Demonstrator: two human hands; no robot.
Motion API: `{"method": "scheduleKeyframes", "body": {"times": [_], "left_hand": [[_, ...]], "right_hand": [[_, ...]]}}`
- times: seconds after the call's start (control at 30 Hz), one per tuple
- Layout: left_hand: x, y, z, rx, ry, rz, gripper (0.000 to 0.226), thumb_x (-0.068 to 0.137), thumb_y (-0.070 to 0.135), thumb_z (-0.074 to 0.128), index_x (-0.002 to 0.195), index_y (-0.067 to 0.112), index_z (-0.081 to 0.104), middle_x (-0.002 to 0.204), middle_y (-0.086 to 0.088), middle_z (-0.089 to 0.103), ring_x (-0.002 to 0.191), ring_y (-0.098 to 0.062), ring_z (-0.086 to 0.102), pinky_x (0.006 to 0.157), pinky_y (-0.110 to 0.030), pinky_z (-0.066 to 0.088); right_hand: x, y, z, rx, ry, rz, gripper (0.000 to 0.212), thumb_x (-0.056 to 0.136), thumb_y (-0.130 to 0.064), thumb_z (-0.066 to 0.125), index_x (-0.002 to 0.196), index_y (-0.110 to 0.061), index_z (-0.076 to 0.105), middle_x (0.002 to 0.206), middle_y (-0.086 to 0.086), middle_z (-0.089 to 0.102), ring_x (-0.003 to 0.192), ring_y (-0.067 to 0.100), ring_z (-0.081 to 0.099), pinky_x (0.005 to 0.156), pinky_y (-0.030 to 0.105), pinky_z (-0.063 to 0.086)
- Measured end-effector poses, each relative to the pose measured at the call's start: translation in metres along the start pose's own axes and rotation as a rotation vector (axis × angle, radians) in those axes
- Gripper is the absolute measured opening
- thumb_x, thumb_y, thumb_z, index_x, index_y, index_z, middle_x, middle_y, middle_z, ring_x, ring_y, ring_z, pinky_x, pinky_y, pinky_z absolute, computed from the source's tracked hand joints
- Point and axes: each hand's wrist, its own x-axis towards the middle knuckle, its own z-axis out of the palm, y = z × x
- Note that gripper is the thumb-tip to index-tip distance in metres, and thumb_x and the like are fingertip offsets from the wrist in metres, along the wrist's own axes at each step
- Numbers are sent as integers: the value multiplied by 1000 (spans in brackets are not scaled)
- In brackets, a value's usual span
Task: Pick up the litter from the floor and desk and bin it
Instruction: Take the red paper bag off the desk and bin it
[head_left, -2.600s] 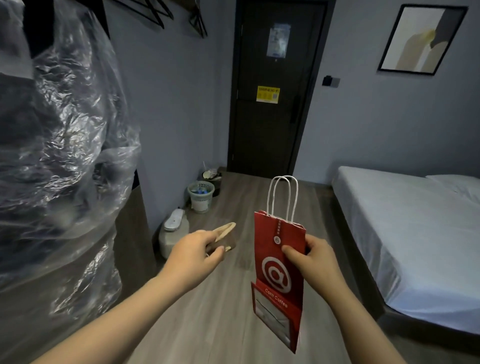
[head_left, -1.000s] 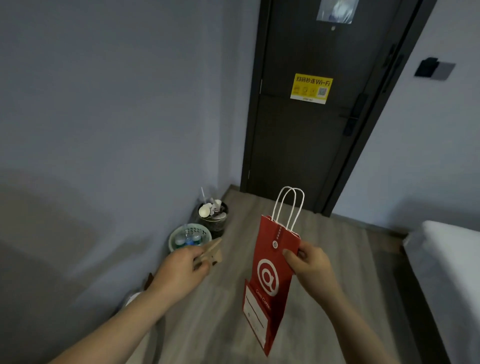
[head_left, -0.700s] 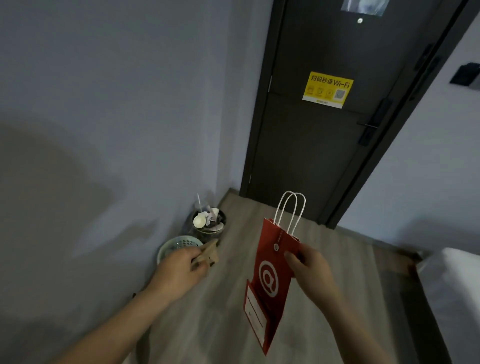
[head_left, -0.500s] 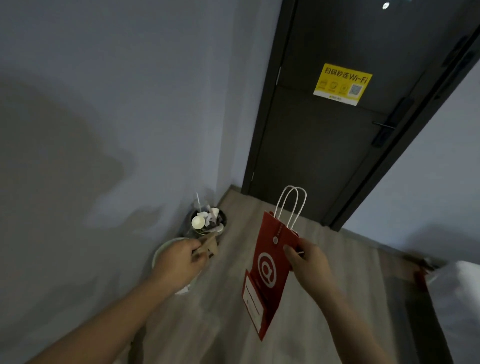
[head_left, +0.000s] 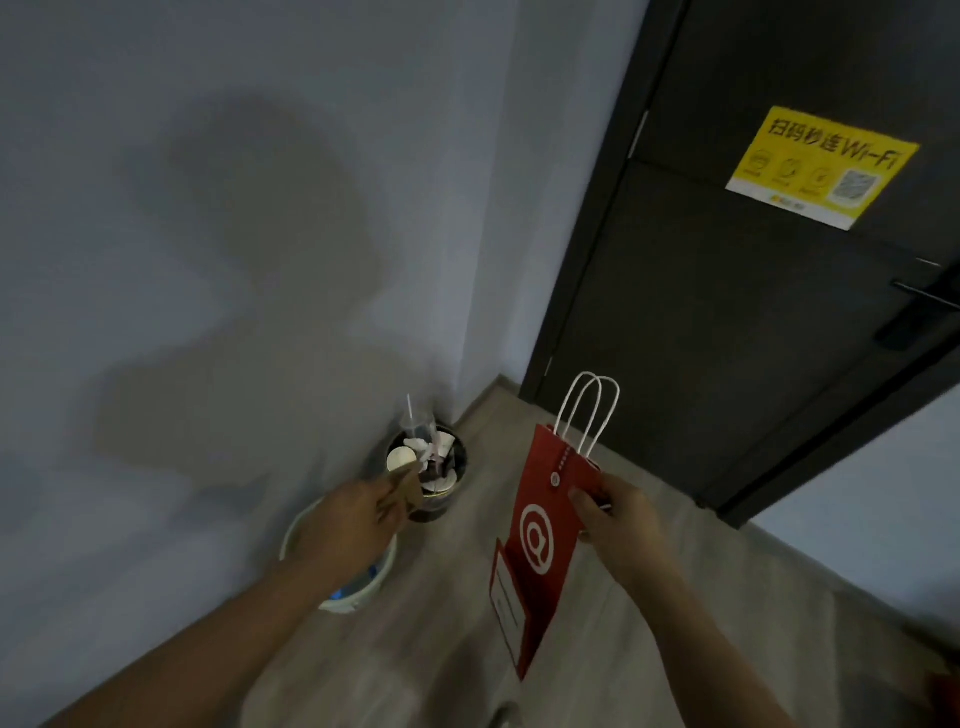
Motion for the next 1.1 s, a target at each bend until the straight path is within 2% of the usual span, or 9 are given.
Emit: {"method": "scheduleKeyframes", "body": {"times": [0.2, 0.37, 0.47, 0.53, 0.63, 0.73, 0.83, 0.97, 1.1], "left_hand": [[57, 30, 40, 10, 103, -113, 15, 89, 10, 59, 99, 9, 71, 69, -5, 60, 70, -31, 62, 65, -40, 49], [91, 33, 60, 75, 114, -215, 15, 90, 12, 56, 97, 10, 70, 72, -11, 65, 69, -29, 63, 65, -41, 50], [117, 26, 69, 121, 100, -291, 14, 91, 21, 56, 93, 15, 69, 74, -10, 66, 71, -27, 63, 66, -39, 48], [136, 18, 74, 137, 92, -337, 18, 92, 29, 55, 91, 18, 69, 75, -6, 67, 71, -23, 63, 65, -36, 48], [169, 0, 84, 96, 107, -376, 25, 92, 36, 52, 84, 21, 70, 69, -1, 67, 67, -19, 63, 61, -33, 48], [202, -21, 95, 129, 160, -401, 20, 91, 30, 55, 83, 20, 70, 60, 2, 59, 57, -15, 56, 51, -26, 33], [238, -44, 109, 88, 154, -457, 13, 89, 26, 59, 86, 18, 69, 59, 3, 57, 61, -20, 59, 52, -25, 30], [282, -79, 133, 51, 143, -496, 15, 91, 24, 57, 93, 19, 70, 68, -3, 65, 59, -20, 58, 49, -25, 28], [323, -115, 164, -32, 170, -543, 25, 90, 17, 58, 77, 38, 62, 56, 8, 56, 49, -3, 46, 46, -15, 26]], "right_hand": [[106, 14, -35, 50, -80, -4, 24, 97, -20, 54, 119, -14, 60, 91, -9, 65, 80, 8, 68, 66, 23, 56], [177, 27, -31, -48, -163, 2, 16, 97, -26, 54, 110, -21, 59, 87, -12, 61, 76, 2, 63, 57, 12, 44], [215, 32, -19, -71, -190, 13, 8, 96, -25, 55, 103, -23, 58, 96, -4, 65, 82, 7, 65, 67, 21, 51], [240, 35, -8, -107, -195, 23, 8, 95, -25, 56, 102, -22, 59, 95, -4, 64, 84, 9, 66, 70, 25, 53], [279, 38, 10, -175, -176, 23, 4, 95, -27, 56, 91, -25, 57, 84, -9, 62, 74, 2, 61, 57, 16, 41], [314, 40, 32, -187, -169, 28, 13, 95, -26, 56, 82, -30, 54, 79, -10, 61, 70, 1, 60, 55, 15, 38], [350, 47, 61, -205, -174, 53, 14, 95, -26, 54, 82, -24, 59, 80, -4, 66, 69, 4, 64, 56, 17, 42], [399, 64, 104, -266, -142, 35, 27, 94, -23, 54, 67, -25, 55, 64, -8, 59, 57, -1, 59, 46, 8, 35], [453, 99, 153, -287, -148, 82, 24, 94, -23, 53, 72, -15, 60, 72, -1, 62, 66, 12, 60, 62, 22, 42]]}}
